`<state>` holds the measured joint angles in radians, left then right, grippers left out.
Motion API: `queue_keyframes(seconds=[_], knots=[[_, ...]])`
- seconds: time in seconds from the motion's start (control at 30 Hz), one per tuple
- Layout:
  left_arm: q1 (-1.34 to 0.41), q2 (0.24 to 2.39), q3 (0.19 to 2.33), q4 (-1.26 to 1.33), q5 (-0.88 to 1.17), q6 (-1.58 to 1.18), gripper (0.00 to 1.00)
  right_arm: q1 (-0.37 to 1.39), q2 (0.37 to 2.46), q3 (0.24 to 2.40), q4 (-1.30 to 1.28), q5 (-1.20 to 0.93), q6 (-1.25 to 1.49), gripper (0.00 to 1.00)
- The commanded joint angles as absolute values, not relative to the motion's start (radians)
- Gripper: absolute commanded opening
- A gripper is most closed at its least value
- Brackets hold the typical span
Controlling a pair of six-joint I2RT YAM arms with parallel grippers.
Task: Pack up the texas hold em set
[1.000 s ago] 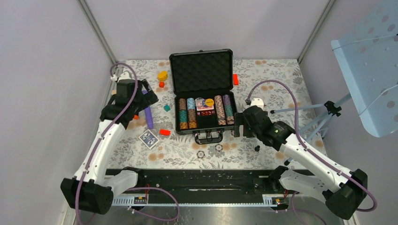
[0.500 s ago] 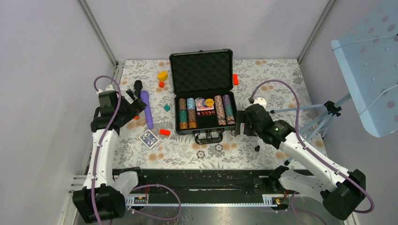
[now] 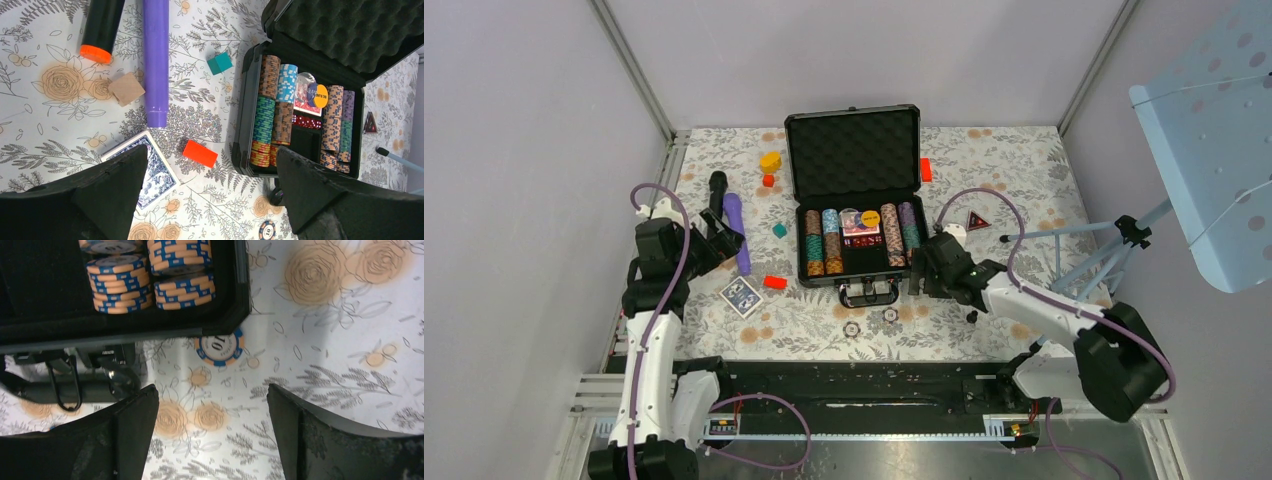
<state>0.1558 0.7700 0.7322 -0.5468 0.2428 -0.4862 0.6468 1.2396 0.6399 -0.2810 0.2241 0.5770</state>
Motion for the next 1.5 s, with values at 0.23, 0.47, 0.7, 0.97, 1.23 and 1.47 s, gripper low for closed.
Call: queue_keyframes(seconds=[0.23, 0.47, 0.7, 0.97, 1.23, 1.47], knots=[[0.156, 0.796, 0.732, -0.447, 0.312, -0.477, 0.99, 0.642, 1.465, 0.690, -0.129, 0.316, 0.585, 0.83], [0.149, 0.799, 0.725, -0.437, 0.328, -0.480, 0.99, 0.643, 1.530, 0.701, -0.136, 0.390, 0.598, 0.76], [0.148, 0.804, 0.723, -0.433, 0.337, -0.482, 0.99, 0.644, 1.629, 0.768, -0.230, 0.414, 0.628, 0.68], [0.149, 0.807, 0.720, -0.430, 0.342, -0.482, 0.99, 0.644, 1.672, 0.781, -0.267, 0.420, 0.659, 0.55], [0.148, 0.812, 0.719, -0.430, 0.343, -0.483, 0.99, 0.666, 1.645, 0.774, -0.301, 0.395, 0.652, 0.47], [0.148, 0.814, 0.718, -0.429, 0.344, -0.485, 0.99, 0.730, 1.573, 0.736, -0.357, 0.372, 0.690, 0.46]])
